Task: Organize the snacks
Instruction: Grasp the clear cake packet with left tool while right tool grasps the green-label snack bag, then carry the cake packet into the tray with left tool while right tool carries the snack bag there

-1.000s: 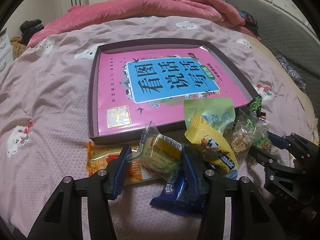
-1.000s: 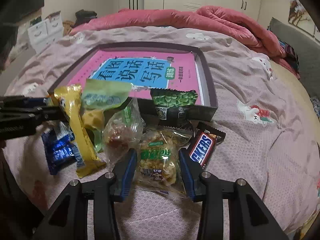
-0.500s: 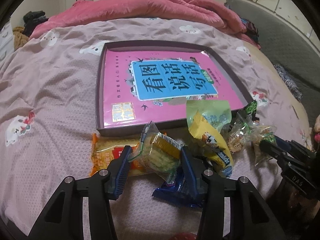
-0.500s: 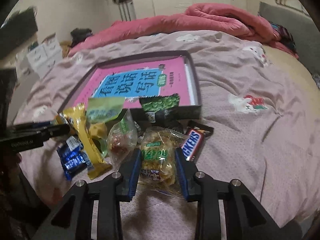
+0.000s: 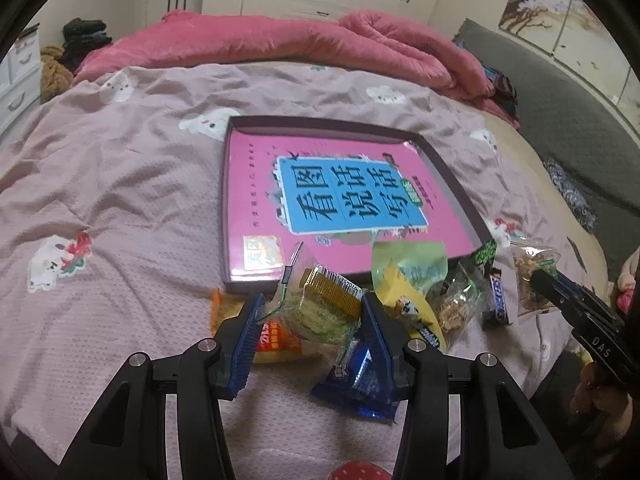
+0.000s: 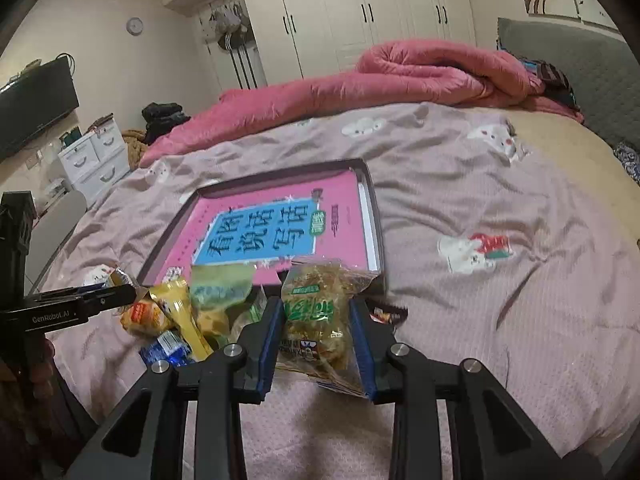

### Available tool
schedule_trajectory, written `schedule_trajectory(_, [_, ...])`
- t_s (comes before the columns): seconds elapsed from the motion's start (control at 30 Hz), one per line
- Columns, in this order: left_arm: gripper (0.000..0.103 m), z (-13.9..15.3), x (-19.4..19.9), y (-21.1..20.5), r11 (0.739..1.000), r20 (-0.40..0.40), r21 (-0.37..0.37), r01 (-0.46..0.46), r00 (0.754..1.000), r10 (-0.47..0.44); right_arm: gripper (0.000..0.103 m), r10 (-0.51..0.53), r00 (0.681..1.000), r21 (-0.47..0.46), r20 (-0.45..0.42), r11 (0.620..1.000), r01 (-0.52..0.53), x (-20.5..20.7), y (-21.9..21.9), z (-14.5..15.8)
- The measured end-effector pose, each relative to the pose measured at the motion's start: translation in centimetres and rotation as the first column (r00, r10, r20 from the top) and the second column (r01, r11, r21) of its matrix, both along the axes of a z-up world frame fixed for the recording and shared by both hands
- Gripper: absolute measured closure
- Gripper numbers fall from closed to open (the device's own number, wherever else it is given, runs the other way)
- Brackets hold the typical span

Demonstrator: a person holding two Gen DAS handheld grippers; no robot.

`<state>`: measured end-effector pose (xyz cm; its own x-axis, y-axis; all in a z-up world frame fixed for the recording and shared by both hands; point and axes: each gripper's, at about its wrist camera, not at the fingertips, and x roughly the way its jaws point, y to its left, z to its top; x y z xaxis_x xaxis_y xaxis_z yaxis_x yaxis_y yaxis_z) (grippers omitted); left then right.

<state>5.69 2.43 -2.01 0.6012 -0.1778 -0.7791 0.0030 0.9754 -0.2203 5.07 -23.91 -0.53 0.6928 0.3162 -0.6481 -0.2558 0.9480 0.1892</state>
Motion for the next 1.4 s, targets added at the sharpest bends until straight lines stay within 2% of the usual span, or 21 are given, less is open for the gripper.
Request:
schedule_trajectory(0.3, [0.052, 1.3, 0.8, 1.0, 0.999, 0.036, -0.012, -0.034, 0.999, 0.034, 0.069, -0.007, 0.998, 0.010, 0.056, 1.000, 0.006, 1.8, 0.4, 1.8])
schedule_trajectory(0.63, [0.052, 1.6, 3.0, 2.0, 0.996, 0.051, -0.029, -0.085, 0.995, 0.086, 0.069, -0.027, 0.994, 0.033, 0.107, 0.999, 0.024, 4.8, 1.2, 3.2])
schedule_trajectory(0.9, [0.052, 0.9, 5.0, 2.5, 0.992, 0.046, -0.031, -0.122, 0.991, 0.123, 0.069, -0.053, 0.994, 0.045, 0.097, 0.998, 0.049, 7.2, 1.5, 3.1])
schedule_trajectory(1.23, [0.053, -0.8, 7.0, 1.8, 0.994, 0.020, -0.024, -0.108, 0.994, 0.109, 0.070, -0.063, 0.997, 0.036, 0.048, 0.997, 0.061, 9.2, 2.0, 1.3])
schedule_trajectory(1.4, [0.060, -2.7, 7.8, 1.8, 0.993, -0.026, -0.016, -0.113, 0.993, 0.112, 0.070, -0.053, 0.998, 0.016, 0.027, 0.998, 0.053, 9.6, 2.5, 0.4])
